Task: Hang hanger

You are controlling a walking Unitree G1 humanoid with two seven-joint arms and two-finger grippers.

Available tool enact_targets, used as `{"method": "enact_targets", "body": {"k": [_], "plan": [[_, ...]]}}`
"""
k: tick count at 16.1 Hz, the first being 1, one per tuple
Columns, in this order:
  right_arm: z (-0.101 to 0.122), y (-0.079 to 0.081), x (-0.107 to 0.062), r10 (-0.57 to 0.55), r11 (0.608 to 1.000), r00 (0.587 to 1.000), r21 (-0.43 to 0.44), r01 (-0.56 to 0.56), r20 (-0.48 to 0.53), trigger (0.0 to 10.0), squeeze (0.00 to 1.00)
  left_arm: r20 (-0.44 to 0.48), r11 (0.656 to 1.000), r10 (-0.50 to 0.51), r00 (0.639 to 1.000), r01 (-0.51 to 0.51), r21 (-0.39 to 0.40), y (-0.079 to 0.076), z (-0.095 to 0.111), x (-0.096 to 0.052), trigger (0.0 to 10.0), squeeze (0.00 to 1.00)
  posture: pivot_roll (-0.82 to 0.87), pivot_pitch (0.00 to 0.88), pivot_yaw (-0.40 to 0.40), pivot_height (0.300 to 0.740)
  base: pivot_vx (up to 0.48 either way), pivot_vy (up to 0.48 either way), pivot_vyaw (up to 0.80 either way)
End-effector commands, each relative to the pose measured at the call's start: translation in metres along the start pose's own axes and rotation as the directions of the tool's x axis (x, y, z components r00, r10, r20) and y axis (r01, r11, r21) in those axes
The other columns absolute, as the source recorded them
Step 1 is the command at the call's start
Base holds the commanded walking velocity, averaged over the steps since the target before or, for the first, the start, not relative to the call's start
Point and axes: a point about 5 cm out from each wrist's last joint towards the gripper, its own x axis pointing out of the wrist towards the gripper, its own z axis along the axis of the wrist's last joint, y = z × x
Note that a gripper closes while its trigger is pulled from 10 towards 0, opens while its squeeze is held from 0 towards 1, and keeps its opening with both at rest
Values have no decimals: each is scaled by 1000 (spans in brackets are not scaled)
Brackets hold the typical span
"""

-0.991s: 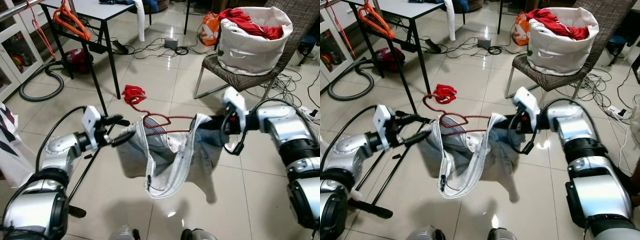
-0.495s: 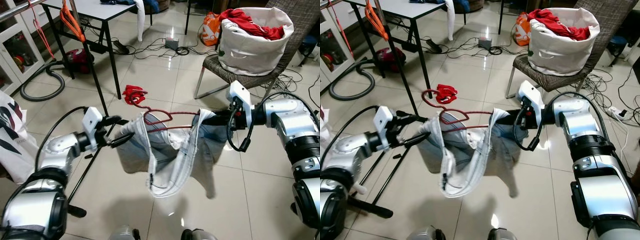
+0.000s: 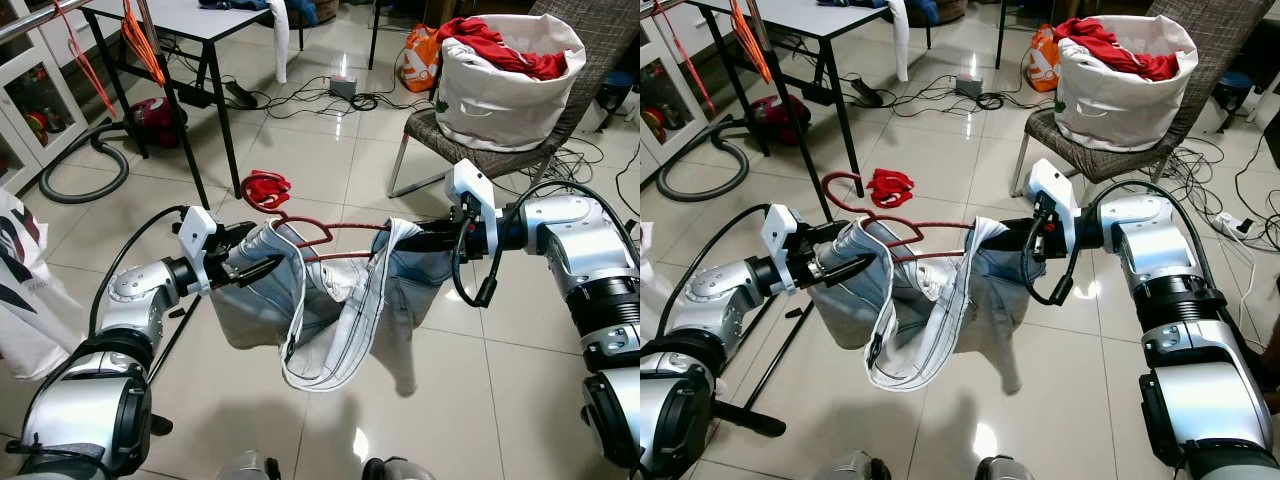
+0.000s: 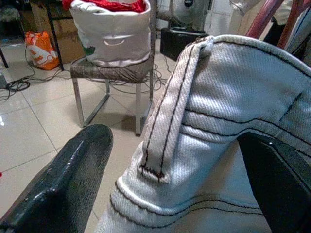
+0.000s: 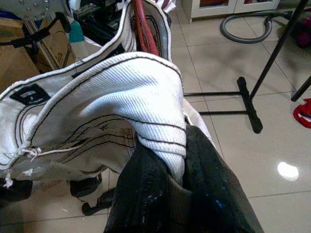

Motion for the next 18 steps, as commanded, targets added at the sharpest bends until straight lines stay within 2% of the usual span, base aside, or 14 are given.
{"method": "enact_targets", "body": {"k": [1,2,3,6,7,9,12,18], "plan": [[12,4,2,36,999,998,-41,-33,60,10000,0,40,1000,-13,999,13,0,1,10,9,10000,0,-142,0,7,740,0,0,0],[13,6,3,40,998,997,-41,-37,64,10000,0,51,1000,-8,999,8,-7,0,10,11,2588,0,-143,0,8,740,0,0,0],[13,7,3,42,998,997,-39,-39,66,10000,0,54,1000,-7,999,8,-20,-1,10,12,0,0,-143,0,8,740,0,0,0],[12,9,3,33,999,997,-20,-32,74,10000,0,38,990,16,999,-11,-137,-3,0,15,0,0,-143,0,9,740,0,0,0],[12,9,3,31,999,996,-14,-30,78,10000,0,30,988,17,999,-13,-151,-5,-2,16,0,0,-142,0,9,740,0,0,0],[13,9,3,28,1000,996,-5,-28,85,10000,0,67,980,6,998,8,-199,-8,-4,18,0,0,-140,0,9,740,0,0,0],[13,8,3,26,1000,996,-2,-26,86,10000,0,103,972,-38,994,61,-228,-13,-4,20,0,0,-136,0,5,740,0,0,0],[9,6,7,-5,1000,997,28,3,83,10000,0,108,968,-85,991,108,-229,-15,-4,19,0,0,-133,0,2,740,0,0,0]]}}
